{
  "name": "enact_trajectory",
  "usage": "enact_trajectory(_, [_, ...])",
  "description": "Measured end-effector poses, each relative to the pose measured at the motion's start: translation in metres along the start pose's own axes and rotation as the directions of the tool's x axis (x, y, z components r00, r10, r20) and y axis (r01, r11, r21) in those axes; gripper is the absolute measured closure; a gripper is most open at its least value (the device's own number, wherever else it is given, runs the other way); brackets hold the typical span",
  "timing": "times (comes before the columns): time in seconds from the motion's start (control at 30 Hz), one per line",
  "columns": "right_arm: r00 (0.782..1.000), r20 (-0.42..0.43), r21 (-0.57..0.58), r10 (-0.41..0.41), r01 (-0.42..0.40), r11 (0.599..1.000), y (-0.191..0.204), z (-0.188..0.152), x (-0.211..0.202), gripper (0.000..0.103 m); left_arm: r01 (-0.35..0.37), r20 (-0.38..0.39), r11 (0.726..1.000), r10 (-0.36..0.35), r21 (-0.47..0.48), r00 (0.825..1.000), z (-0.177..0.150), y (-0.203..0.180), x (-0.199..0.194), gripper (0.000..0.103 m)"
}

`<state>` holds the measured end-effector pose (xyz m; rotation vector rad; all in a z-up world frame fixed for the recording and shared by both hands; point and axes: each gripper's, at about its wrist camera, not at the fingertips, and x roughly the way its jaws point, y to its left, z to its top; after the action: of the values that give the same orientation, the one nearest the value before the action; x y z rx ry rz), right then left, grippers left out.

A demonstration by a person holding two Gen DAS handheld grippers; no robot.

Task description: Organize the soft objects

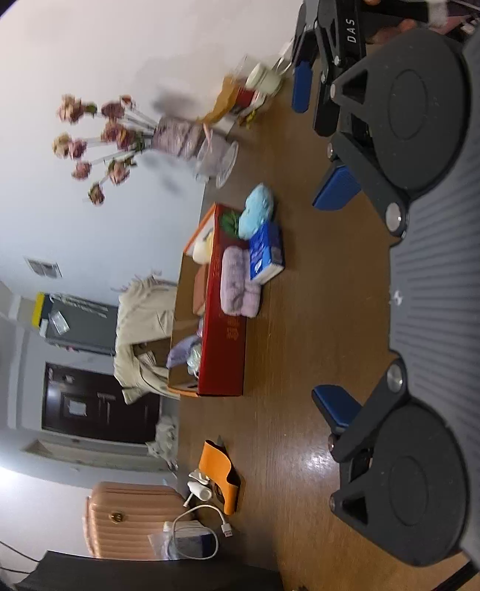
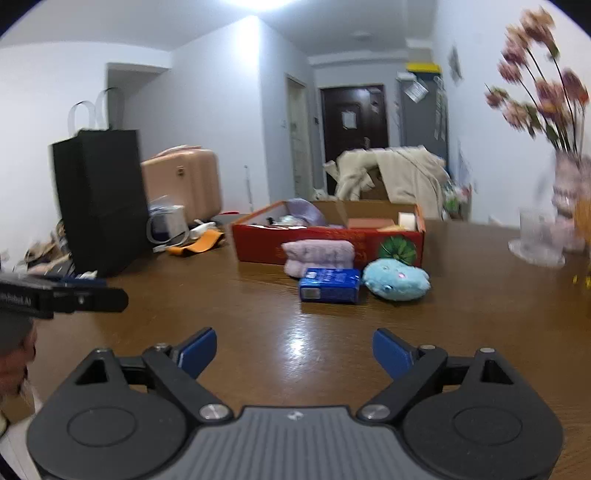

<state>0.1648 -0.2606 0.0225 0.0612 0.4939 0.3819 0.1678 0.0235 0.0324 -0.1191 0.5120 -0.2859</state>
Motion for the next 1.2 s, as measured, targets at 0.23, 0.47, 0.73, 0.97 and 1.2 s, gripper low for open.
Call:
enact_trajectory(0.23, [0.999, -0.032, 0.122, 0.022, -0.018, 0.992, -0.038, 0.046, 0.079, 0.027, 0.067, -0.039, 0.997, -0.069, -0.041, 0.997, 0.052, 0.011, 0.089, 0.03])
enact_trajectory(0.47, [0.996, -0.08, 0.188, 0.042, -0.026, 0.982, -0.063, 0.098, 0.179, 0.049, 0.087, -0.157, 0.992, -0.101, -0.094, 0.982, 0.105, 0.022, 0.205, 0.048])
enact_trajectory(0.73, [0.986, -0.138, 0.27, 0.091, -0.051, 0.962, -0.074, 0.098, 0.231, 0.084, 0.118, -0.21, 0.98, -0.15, -0.158, 0.966, 0.106, 0.034, 0.251, 0.083])
enact_trajectory(0.97, [0.989, -0.057, 0.123, 0.136, -0.128, 0.984, -0.039, 0.104, 0.208, 0.089, 0.116, -0.123, 0.987, -0.129, -0.109, 0.984, 0.104, 0.039, 0.2, 0.089])
enact_trajectory(1.2, [0.984, -0.05, -0.078, 0.169, -0.173, 0.982, 0.025, 0.082, 0.169, 0.089, 0.103, -0.082, 0.987, -0.114, -0.124, 0.99, 0.061, 0.054, 0.13, 0.089])
